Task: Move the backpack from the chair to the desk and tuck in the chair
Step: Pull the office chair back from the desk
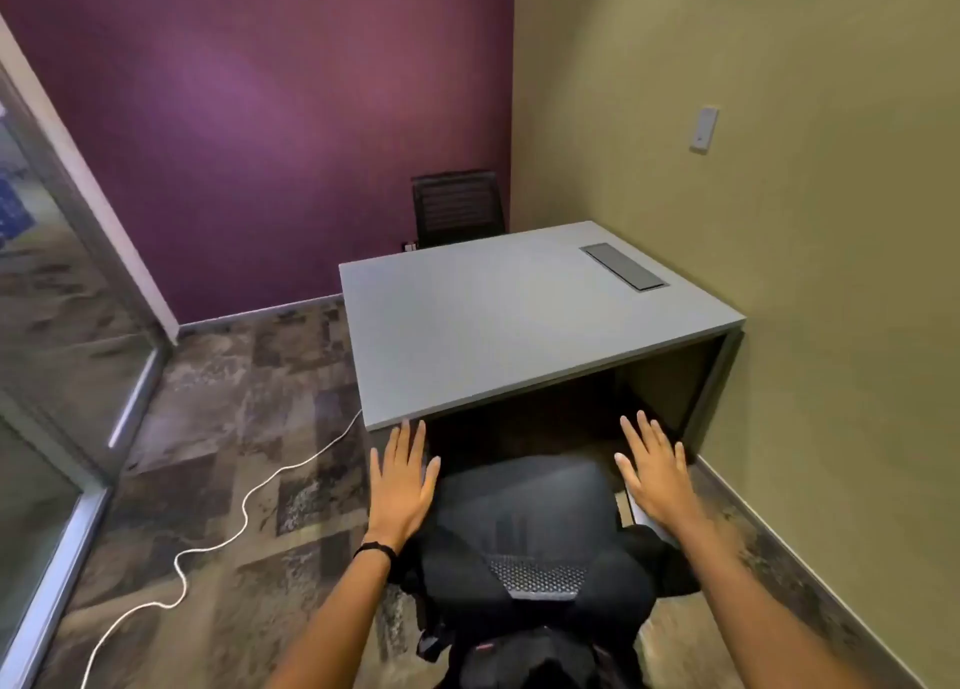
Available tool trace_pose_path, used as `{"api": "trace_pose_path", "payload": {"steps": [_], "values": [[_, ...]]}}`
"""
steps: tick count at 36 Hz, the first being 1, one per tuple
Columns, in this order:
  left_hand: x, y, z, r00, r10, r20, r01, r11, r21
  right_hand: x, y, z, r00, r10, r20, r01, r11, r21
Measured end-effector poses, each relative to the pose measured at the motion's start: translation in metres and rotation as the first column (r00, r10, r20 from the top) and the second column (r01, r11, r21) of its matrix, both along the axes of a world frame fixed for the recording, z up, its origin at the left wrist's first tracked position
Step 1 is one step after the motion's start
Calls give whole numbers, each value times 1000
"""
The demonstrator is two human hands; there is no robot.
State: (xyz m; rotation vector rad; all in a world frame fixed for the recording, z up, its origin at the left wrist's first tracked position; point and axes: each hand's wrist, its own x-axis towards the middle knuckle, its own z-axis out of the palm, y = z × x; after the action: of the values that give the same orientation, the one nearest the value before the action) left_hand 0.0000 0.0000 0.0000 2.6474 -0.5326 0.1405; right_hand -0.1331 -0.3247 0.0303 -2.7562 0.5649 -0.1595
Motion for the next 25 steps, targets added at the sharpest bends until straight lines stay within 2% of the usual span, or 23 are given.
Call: {"api": "trace_pose_path", "payload": {"steps": [4,10,16,21,25], "values": [[-7,17,-14,993,80,-89,-75,995,65,-14,1,-11,998,-16,-64,16,1000,6],[-16,29,-34,975,73,-212,-63,997,54,-34,4,-28,990,6,-142,8,996,93],[-16,29,-37,949,-19,-315,18,1000,-6,-45,12,-41,979,81,-189,-32,967,251],[-16,31,-37,926,-95,-365,94,995,-21,-43,16,-44,979,121,-161,-59,936,347],[-15,31,-38,872,-116,-476,125,992,-14,-45,15,-47,973,121,-195,-34,915,402]]}}
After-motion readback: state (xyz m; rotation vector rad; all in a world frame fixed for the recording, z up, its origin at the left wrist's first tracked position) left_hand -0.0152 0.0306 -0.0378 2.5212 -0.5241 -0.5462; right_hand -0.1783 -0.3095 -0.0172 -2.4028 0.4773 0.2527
